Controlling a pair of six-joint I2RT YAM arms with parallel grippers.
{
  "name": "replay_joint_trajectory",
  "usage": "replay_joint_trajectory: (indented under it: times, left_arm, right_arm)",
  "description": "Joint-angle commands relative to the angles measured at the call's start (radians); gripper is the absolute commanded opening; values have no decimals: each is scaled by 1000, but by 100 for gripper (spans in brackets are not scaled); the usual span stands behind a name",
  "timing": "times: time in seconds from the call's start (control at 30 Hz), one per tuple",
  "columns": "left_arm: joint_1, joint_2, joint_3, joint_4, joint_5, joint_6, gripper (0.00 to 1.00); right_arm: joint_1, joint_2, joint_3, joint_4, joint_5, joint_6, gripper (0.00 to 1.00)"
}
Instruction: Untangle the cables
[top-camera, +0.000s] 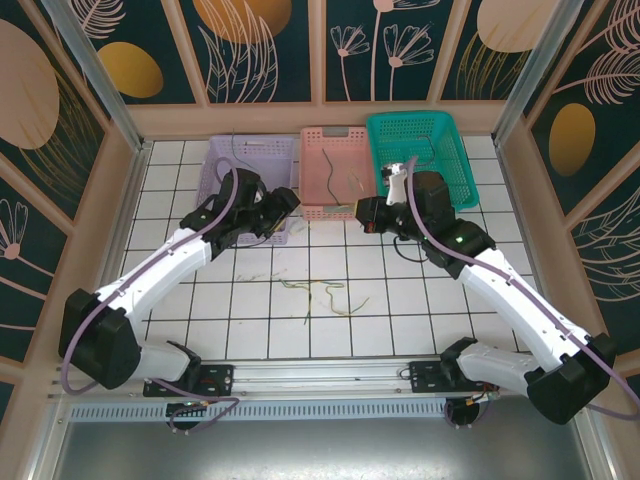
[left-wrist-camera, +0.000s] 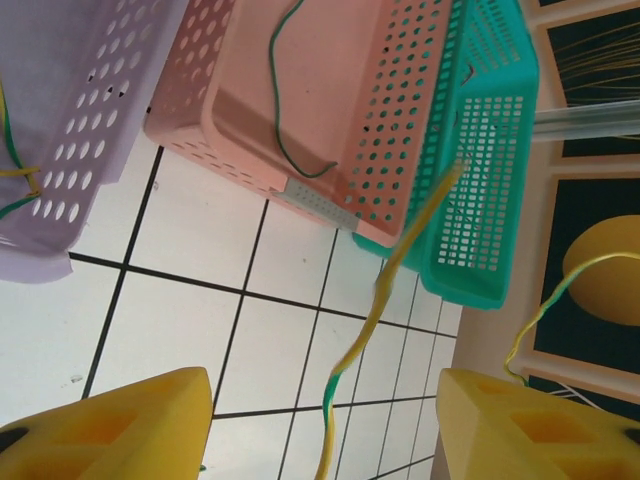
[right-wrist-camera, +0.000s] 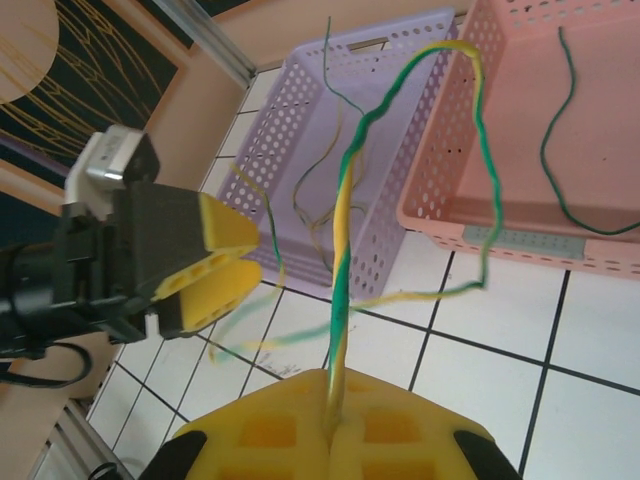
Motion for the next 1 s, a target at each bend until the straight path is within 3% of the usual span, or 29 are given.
replay_joint_trajectory:
  times: [0.0,0.1,0.37,0.6,0.8,0.97]
  left_arm:
    - [-4,40,28,22,-11,49,61]
    - [-3,64,26,10,-24,55,55]
    - [8,82,88,-55,-184,102,0]
    - [191,116,218,-129,-186,204,0]
    - [339,277,508,-203,-169,314,0]
    - [444,422,741,-203,-170,317,0]
  right_arm:
    - [13,-2,42,52,-35,11,0]
    - [22,-5,41,57,-43,16,0]
    - [30,-37,24,52,-51,5,0]
    - [64,-100,-39,46,-72,-94,0]
    - [274,-96,-40,-45,62,-264,0]
    - [375,-73,-49,-127,153,-277,0]
